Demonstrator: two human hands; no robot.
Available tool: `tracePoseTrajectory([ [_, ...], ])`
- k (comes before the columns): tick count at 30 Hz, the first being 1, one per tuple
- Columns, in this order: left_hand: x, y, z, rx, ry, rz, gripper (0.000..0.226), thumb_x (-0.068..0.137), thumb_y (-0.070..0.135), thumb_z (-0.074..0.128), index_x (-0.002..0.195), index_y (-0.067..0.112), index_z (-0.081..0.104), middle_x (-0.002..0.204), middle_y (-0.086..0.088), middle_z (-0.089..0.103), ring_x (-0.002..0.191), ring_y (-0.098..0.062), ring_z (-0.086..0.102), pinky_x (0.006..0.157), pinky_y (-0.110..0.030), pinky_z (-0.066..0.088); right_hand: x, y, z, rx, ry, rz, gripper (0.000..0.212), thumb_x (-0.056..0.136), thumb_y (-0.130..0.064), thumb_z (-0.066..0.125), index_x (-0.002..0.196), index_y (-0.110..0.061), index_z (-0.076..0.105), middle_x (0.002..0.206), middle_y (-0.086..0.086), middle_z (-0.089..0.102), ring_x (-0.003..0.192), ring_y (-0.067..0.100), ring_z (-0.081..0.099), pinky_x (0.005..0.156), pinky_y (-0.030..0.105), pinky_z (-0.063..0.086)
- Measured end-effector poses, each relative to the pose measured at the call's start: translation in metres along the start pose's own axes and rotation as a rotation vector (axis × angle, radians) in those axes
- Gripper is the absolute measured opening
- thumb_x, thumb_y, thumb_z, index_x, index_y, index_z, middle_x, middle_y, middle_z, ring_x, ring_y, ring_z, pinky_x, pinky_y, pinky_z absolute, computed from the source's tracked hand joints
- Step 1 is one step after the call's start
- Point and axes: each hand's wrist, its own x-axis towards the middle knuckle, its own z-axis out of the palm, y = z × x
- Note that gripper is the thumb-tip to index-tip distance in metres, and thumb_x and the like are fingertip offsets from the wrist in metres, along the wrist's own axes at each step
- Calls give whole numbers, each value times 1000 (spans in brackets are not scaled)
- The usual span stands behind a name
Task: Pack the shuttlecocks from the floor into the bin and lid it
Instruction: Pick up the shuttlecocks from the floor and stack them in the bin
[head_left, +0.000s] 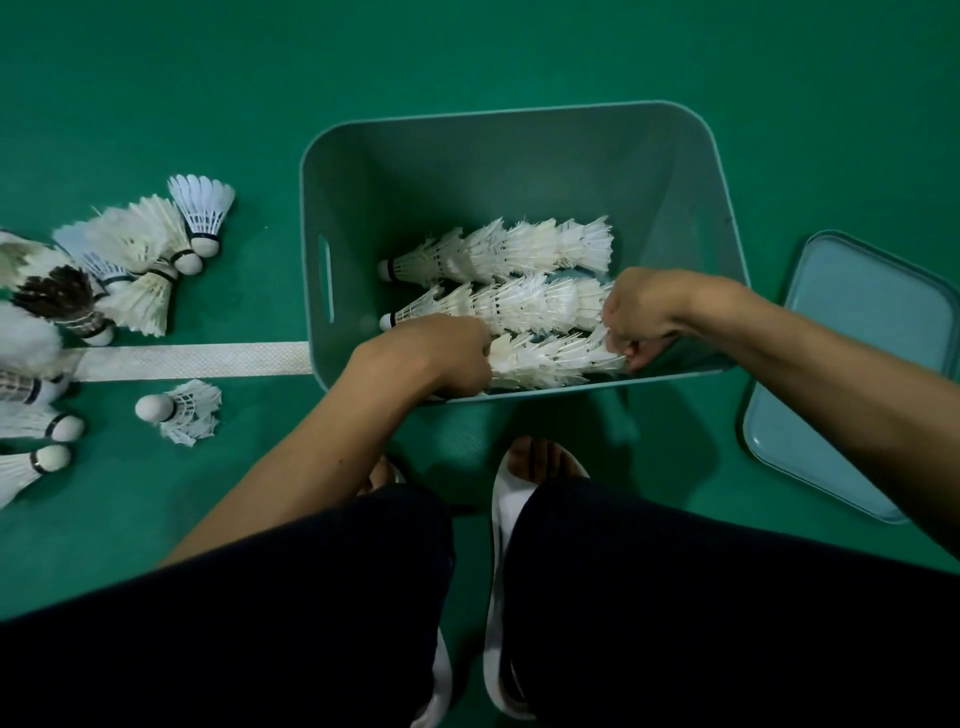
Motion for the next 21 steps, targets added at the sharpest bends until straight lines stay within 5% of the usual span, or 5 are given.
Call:
tracePoseTrajectory([
  [9,5,-3,-1,-44,-40,12,30,96,22,52,122,26,67,131,-2,64,113,-24,60,100,-41,51,-7,-16,12,-364,131,-26,24,85,17,53,69,0,48,70,20,56,36,21,59,29,20,39],
  [12,-5,-1,-8,-48,-3,56,36,98,24,52,131,28,65,141,-3,60,123,-25,58,105,-37,48,-12,-18,10,-469,101,3,23,81,8,67,64,-4,56,42,10,58,23,13,50,37,21,43],
  [14,-21,0,-18,-117,87,115,36,99,22,53,132,26,66,139,-3,63,124,-23,59,106,-34,46,-17,-21,6,-495,62,26,24,80,-10,80,62,-8,63,36,0,58,25,11,48,44,20,43],
  [17,-54,-2,-36,-262,321,232,29,99,15,56,121,20,73,113,-2,74,99,-15,67,90,-27,51,-35,-32,-7,-403,43,69,23,80,-20,84,80,-5,66,49,1,68,37,14,57,60,23,50],
  [21,-96,-21,-47,-454,710,287,22,93,16,58,104,18,78,88,4,76,77,-6,69,72,-22,53,-75,-64,-36,-164,293,-101,23,83,-21,81,84,-6,64,49,0,69,46,13,70,67,27,56],
])
